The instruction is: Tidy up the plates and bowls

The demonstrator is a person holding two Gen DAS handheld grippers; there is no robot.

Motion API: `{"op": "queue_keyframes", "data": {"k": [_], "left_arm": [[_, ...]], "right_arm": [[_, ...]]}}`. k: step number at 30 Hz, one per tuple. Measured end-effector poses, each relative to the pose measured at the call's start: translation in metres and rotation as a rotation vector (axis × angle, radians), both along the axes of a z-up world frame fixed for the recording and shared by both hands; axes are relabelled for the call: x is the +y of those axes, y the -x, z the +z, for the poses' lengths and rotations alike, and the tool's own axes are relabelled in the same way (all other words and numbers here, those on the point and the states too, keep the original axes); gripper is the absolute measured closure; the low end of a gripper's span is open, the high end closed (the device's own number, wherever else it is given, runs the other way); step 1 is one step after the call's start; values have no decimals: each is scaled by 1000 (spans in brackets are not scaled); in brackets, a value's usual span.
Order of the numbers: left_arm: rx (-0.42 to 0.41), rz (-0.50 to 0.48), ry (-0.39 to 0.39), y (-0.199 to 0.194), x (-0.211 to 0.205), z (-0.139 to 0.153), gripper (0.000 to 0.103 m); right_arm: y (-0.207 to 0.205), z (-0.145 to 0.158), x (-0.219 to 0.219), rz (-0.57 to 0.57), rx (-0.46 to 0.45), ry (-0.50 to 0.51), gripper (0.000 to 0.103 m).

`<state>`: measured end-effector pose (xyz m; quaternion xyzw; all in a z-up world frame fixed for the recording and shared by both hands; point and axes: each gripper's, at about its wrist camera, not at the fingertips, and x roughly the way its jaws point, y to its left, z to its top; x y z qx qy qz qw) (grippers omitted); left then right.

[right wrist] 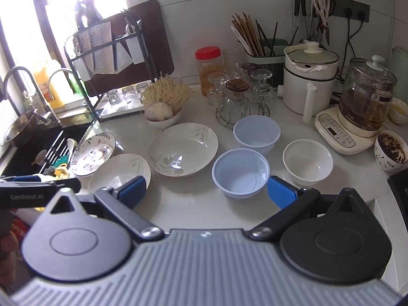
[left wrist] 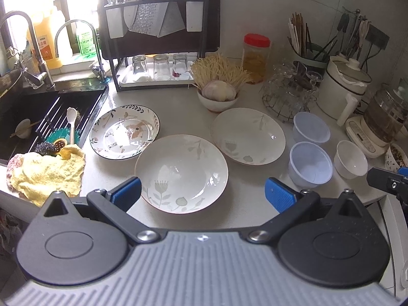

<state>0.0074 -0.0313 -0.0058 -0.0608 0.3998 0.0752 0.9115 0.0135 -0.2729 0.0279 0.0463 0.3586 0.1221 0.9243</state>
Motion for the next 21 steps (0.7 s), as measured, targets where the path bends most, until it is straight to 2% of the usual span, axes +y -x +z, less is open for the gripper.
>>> {"op": "queue_keyframes", "data": {"k": [5,8,10,13,21], "left_arm": [[5,24,7,-5,0,-3,0],[-2,27,-24,-9,0,-1,0],[-7,36,-31,-14,3,-1,0],[3,46,14,-23,14,-6,0],[13,-6,47,-63,59,-25,0]], "right_arm": [[-5,3,3,48,-16,-20,0],[-8,5,8,42,-27,-2,0],[-13,5,9,57,-22,-27,0],[-20,7,14,70,-21,-59,0],[-43,-5,49,24,-22,-63,0]]}}
